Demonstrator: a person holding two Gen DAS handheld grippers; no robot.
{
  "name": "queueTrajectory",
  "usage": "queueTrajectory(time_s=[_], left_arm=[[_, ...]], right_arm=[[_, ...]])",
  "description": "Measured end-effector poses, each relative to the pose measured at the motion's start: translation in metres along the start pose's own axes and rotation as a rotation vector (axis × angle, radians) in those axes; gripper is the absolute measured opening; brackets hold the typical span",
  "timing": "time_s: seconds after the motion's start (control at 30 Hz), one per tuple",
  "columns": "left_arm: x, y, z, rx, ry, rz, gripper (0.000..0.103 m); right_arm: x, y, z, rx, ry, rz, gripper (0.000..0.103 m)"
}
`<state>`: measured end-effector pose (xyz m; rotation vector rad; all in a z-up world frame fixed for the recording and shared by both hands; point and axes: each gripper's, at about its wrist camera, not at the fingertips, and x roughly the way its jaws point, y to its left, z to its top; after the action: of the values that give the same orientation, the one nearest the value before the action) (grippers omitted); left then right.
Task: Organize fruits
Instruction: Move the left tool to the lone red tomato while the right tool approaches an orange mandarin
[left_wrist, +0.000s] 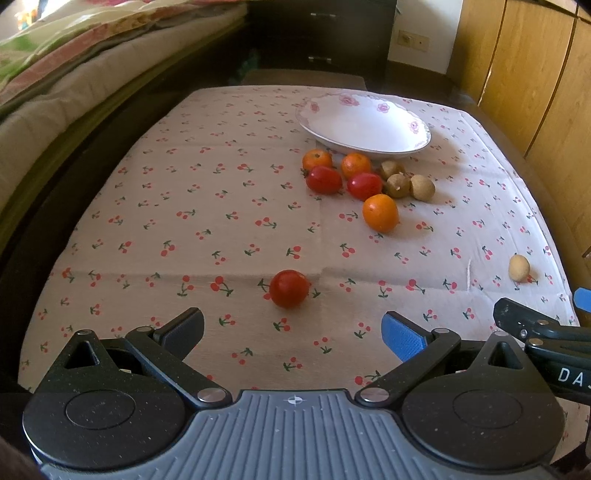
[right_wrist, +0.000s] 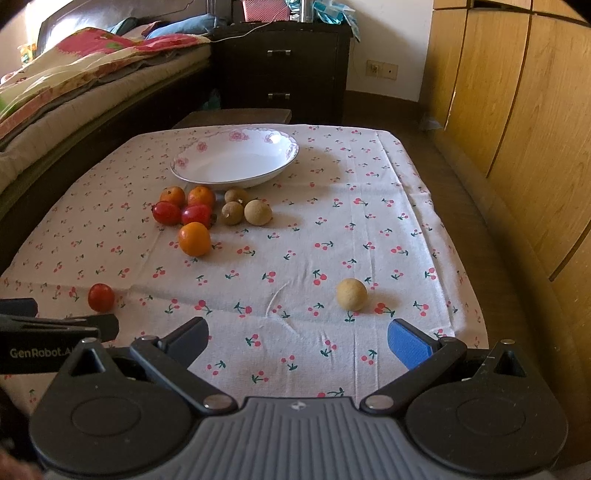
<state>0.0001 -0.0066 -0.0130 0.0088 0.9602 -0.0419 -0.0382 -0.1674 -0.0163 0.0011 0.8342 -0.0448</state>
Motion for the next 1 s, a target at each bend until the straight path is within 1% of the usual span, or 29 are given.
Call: queueTrajectory(time_s=[1.0], left_arm=[[0.0028,-0.0042,-0.0017,0.013,0.007,-0.009,0.103]], right_arm=[[0.0032,0.0019,-0.0008,-0.001,0.010,0.004,0.103]])
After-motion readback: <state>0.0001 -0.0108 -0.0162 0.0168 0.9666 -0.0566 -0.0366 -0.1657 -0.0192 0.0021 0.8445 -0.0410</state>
